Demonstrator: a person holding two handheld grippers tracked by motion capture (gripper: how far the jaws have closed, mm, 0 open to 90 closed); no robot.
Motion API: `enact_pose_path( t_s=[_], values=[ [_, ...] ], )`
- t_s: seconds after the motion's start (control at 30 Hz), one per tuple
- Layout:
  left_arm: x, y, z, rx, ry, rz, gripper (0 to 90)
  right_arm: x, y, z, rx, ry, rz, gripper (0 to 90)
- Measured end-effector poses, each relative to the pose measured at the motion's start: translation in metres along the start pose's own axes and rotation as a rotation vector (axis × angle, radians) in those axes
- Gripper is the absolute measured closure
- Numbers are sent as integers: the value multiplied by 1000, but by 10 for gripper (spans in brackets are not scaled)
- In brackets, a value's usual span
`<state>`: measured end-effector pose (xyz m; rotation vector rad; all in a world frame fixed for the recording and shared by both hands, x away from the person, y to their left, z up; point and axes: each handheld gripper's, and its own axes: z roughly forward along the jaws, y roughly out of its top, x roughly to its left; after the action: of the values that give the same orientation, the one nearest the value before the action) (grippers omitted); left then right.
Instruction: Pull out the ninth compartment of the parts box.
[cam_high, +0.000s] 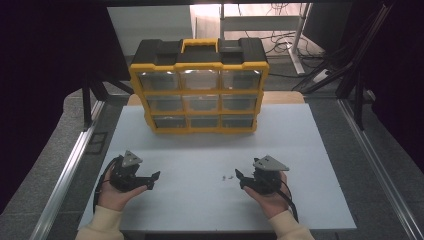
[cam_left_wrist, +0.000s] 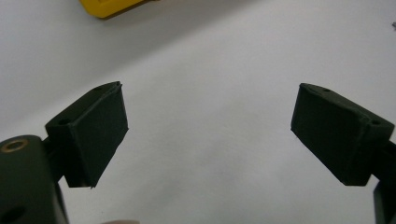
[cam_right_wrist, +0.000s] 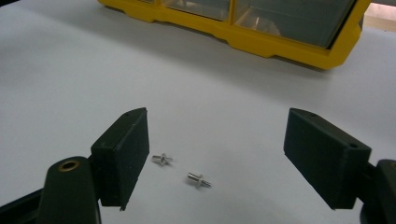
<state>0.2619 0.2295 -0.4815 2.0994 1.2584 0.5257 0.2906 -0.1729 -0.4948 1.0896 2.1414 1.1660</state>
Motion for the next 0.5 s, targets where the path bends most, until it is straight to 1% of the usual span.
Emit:
enact_pose_path(
  t_s=[0.13, 0.23, 0.37, 0.4, 0.5],
  values=[
    [2, -1, 1, 1, 0, -6, 114, 6, 1, 3, -7, 7, -3, 229],
    [2, -1, 3, 9, -2, -2, 113, 11, 1, 6, -2, 18, -5, 230],
    [2, -1, 5, 15, -3, -1, 112, 17, 2, 11, 4, 31, -25, 230],
    [2, -1, 5, 16, -4, -1, 112, 18, 3, 12, 5, 33, -36, 230],
    [1, -1, 5, 14, -3, 0, 110, 21, 4, 15, 12, 28, -57, 230]
  ],
)
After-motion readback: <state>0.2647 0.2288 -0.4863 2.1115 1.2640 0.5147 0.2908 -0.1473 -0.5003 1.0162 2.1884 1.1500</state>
